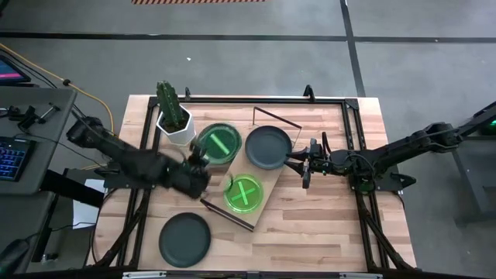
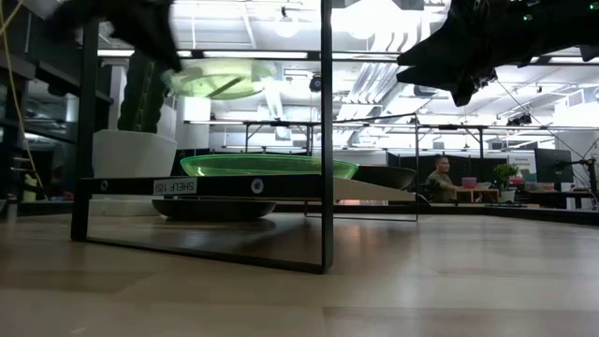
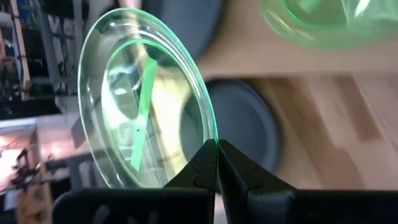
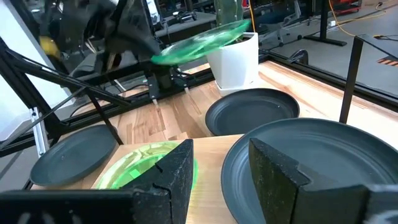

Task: Place and stack plates onto a shelf
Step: Stack the green plate on top of the green plate on the shelf

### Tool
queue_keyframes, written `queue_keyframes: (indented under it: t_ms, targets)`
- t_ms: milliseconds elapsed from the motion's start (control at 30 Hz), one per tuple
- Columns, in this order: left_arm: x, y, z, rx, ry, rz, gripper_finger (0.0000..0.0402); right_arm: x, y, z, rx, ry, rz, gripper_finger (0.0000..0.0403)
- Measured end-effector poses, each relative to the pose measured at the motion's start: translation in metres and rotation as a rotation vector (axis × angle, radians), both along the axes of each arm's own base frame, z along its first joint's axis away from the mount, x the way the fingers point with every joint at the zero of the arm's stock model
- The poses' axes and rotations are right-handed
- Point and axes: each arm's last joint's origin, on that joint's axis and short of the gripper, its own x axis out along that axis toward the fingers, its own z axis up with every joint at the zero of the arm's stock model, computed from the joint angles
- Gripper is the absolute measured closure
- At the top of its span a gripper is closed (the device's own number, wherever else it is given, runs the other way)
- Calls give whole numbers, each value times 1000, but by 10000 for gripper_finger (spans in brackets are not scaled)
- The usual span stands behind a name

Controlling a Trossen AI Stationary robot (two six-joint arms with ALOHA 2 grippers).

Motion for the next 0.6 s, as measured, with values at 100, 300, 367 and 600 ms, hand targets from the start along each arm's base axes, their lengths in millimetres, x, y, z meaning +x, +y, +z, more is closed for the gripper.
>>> queue_keyframes:
  t_ms: [100, 300, 367, 600]
  targets:
    - [10, 23, 18, -59, -94, -38, 401, 0, 0, 0, -1, 0, 0, 263]
    - [31, 60, 39, -274, -276, -185, 401, 0, 0, -2, -8, 23, 1, 263]
    - [39, 67, 38, -334, -292, -234, 401, -1, 0, -4, -10, 38, 0, 263]
    - [55, 61, 10, -465, -140, -311, 401, -1, 0, -6, -9, 59, -1, 263]
